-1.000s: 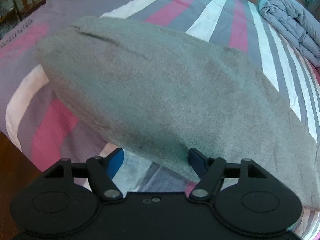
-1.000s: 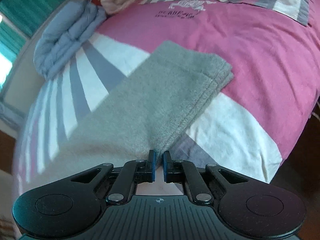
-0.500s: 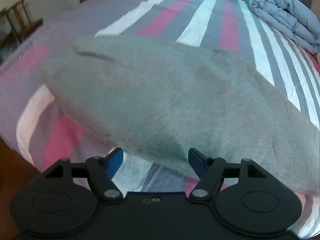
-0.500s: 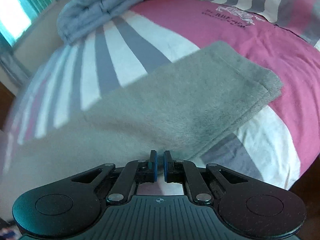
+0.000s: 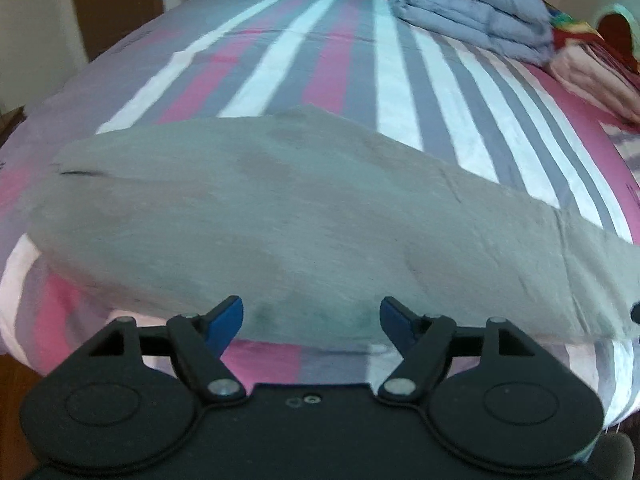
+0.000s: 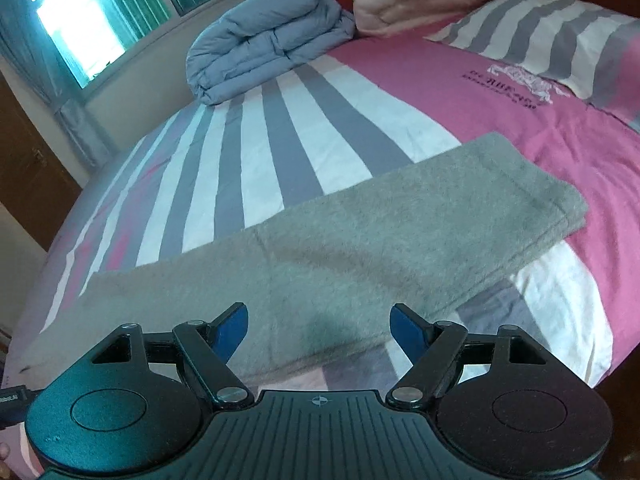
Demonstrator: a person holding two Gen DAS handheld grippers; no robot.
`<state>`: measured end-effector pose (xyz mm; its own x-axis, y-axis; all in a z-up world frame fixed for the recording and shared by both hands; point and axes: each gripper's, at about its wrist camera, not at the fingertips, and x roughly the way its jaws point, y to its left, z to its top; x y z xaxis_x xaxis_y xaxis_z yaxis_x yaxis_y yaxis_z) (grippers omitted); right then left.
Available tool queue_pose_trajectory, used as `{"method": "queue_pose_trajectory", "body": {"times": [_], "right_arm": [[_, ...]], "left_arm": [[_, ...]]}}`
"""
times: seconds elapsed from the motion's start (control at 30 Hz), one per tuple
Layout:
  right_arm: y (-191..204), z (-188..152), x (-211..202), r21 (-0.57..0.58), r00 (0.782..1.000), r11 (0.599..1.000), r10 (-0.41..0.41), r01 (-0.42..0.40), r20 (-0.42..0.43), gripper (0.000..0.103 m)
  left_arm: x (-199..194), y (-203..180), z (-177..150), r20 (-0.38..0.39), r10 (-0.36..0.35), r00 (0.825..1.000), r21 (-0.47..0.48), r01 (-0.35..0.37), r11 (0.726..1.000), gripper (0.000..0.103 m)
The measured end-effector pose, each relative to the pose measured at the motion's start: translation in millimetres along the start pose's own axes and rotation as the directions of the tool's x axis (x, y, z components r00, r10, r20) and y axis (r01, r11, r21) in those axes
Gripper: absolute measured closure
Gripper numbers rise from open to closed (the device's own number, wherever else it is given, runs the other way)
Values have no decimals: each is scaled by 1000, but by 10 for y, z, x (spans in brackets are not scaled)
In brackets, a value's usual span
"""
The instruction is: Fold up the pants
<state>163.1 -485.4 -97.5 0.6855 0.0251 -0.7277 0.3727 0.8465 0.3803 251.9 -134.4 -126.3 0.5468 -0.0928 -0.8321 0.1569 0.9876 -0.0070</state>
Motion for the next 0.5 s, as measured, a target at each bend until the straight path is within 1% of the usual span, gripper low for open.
{"method": "queue_pose_trajectory", "body": {"times": [0.07, 0.1, 0.17, 0.2, 0.23, 0.27, 0.3, 0.33, 0.37, 0.43, 0.5], "right_arm": [[-3, -32, 7, -7, 1000, 1000, -2, 2, -5, 25], [-4, -47, 12, -8, 1000, 1000, 0, 0, -5, 25], [-20, -82, 24, -2, 1000, 1000, 6, -6, -10, 24], [-29, -95, 35, 2, 1000, 1000, 6, -6, -10, 23], [-42, -108, 47, 6, 1000, 1000, 7, -7, -13, 21], [-55, -128, 59, 12, 1000, 1000, 9, -9, -18, 21], [-65, -145, 75, 18, 1000, 1000, 13, -12, -26, 21], [-71, -161, 83, 21, 999, 1000, 15, -14, -31, 21], [-69, -184, 87, 22, 999, 1000, 14, -14, -30, 21], [-77, -203, 103, 20, 1000, 1000, 11, -10, -28, 21], [-85, -217, 150, 34, 999, 999, 9, -8, -41, 21]], "left_arm": [[117, -19, -42, -19, 14, 1000, 15, -14, 1000, 34], [215, -3, -69, -42, 43, 998, 17, -43, 999, 37], [388, 59, -134, -106, 74, 992, 19, -72, 997, 40], [496, 157, -182, -147, 75, 986, -7, -77, 997, 39], [530, 239, -211, -149, 62, 987, -38, -69, 997, 39], [513, 301, -223, -141, 63, 988, -57, -72, 996, 41], [455, 341, -212, -133, 82, 988, -69, -92, 993, 49], [370, 372, -185, -111, 83, 990, -82, -92, 992, 52], [293, 409, -147, -81, 80, 993, -87, -87, 992, 51], [204, 520, -31, -37, 114, 993, -97, -117, 988, 48], [255, 709, 65, -44, 151, 988, -130, -156, 979, 49]]}}
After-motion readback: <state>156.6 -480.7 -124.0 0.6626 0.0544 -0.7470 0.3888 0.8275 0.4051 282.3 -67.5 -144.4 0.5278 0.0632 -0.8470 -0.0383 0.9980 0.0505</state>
